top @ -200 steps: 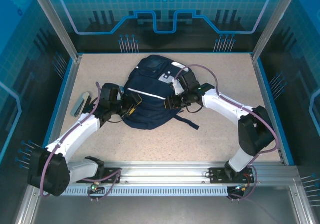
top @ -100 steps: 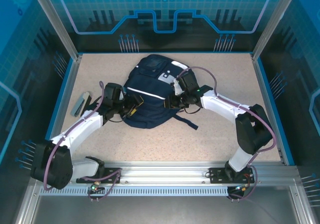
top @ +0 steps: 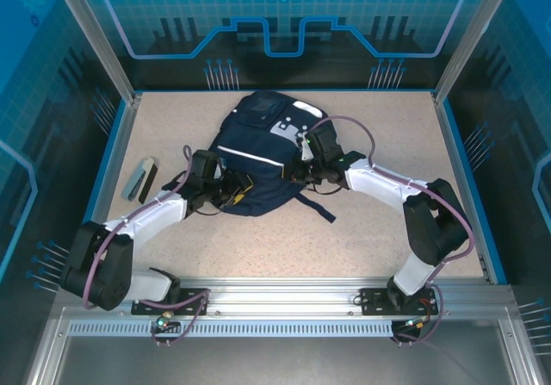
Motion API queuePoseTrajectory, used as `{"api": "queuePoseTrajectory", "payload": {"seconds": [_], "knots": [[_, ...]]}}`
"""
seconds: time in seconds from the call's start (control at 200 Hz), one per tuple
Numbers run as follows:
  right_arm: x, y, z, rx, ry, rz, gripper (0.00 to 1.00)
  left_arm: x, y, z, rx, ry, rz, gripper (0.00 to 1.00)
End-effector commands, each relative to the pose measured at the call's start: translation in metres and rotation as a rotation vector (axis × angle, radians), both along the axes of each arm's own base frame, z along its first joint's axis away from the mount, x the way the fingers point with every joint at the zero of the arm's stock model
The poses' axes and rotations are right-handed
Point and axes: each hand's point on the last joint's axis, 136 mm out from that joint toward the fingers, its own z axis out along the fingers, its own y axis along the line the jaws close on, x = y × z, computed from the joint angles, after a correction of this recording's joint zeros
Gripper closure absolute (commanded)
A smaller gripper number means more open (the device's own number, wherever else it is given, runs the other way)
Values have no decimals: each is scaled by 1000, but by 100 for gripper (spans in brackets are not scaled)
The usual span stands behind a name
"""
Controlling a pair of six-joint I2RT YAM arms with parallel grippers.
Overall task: Pack the student bag
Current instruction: Zip the student bag at the center of the table.
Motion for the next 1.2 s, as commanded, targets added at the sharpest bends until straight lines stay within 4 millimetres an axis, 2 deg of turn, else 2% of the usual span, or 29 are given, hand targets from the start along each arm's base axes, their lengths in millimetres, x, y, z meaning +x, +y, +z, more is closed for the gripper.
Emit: {"api": "queuePoseTrajectory", "payload": {"seconds": [0.0,0.1,0.265,0.375,0.475,0.52,0.645,0.775,0.975,1.111,1.196], "knots": [[15,0,0,9,-58,-57,84,-3,-5,-11,-9,22,-12,60],[18,-1,-7,11,-41,-90,81,-3,-5,-16,-1,34,-9,61],[24,5,-10,52,-56,-103,84,-5,-5,-26,10,56,-10,61],[27,15,-1,96,-87,-67,90,-5,-4,-31,14,67,-11,62],[27,18,9,114,-108,-45,100,-6,-5,-35,14,75,-15,63],[25,19,15,121,-114,-33,100,-6,-6,-36,12,75,-16,63],[9,16,20,83,-90,13,100,-2,-8,-33,2,62,-15,64],[-23,12,6,-27,-21,85,100,3,-12,-30,-14,48,-19,66],[-66,32,-3,-46,30,193,100,9,-22,-24,-48,29,-27,70],[-80,51,1,-44,17,245,100,11,-25,-21,-60,20,-24,71],[-75,45,0,-82,26,224,100,12,-25,-15,-66,9,-23,70]]}}
